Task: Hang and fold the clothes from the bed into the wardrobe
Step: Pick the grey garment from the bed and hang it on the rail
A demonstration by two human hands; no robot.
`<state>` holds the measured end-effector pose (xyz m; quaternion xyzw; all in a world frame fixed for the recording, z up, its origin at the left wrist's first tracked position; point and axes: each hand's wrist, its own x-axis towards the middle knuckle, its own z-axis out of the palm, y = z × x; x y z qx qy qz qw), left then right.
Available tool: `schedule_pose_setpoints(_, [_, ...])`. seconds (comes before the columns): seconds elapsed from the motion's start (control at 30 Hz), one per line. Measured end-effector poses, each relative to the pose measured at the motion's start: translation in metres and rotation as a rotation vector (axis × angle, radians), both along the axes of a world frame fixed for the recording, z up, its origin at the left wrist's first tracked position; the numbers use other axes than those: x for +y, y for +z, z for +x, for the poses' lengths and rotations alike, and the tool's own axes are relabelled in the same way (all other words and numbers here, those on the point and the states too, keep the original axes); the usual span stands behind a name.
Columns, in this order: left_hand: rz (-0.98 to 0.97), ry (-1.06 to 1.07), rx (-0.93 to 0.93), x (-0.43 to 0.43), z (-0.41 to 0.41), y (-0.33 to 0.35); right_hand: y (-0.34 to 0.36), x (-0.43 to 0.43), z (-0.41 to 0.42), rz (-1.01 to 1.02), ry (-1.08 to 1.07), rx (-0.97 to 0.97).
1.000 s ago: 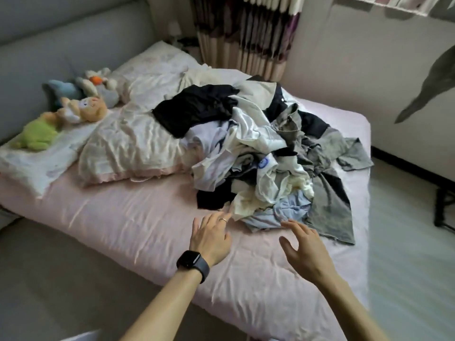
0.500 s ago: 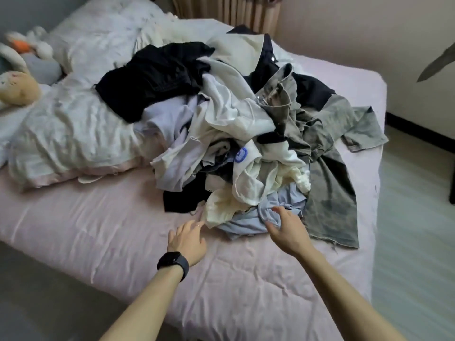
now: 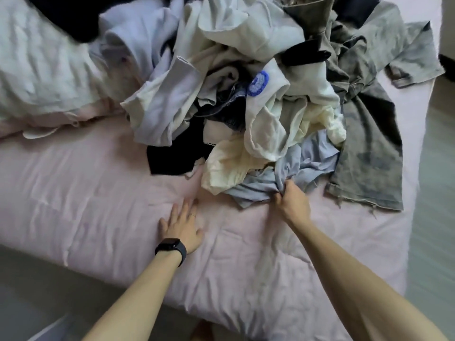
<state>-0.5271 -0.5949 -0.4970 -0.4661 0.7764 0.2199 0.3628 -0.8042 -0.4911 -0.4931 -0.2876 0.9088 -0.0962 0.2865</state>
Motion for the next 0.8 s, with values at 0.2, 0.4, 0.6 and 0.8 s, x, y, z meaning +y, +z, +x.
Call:
schedule_pose_setpoints(0.2, [0.128,0.008,-0.012,-0.007,0.004,0.063,0.064,0.042,0.041,0.169,0.231,-0.045])
schedule_pose_setpoints(0.4, [0.104,0.049,0.233,-0.005,-0.002,0.169,0.177,0.067,0.090,0.058,0.171,-0.248])
schedule_pose_setpoints(0.6, [0.132,-0.134,0.587,0.027,0.007,0.277,0.304,0.075,0.105,-0.180,0.182,-0.385])
schedule_pose_setpoints(0.8, [0.073,-0.026,0.760,0.040,0.027,0.341,0.380,0.084,0.100,-0.416,0.077,-0.382])
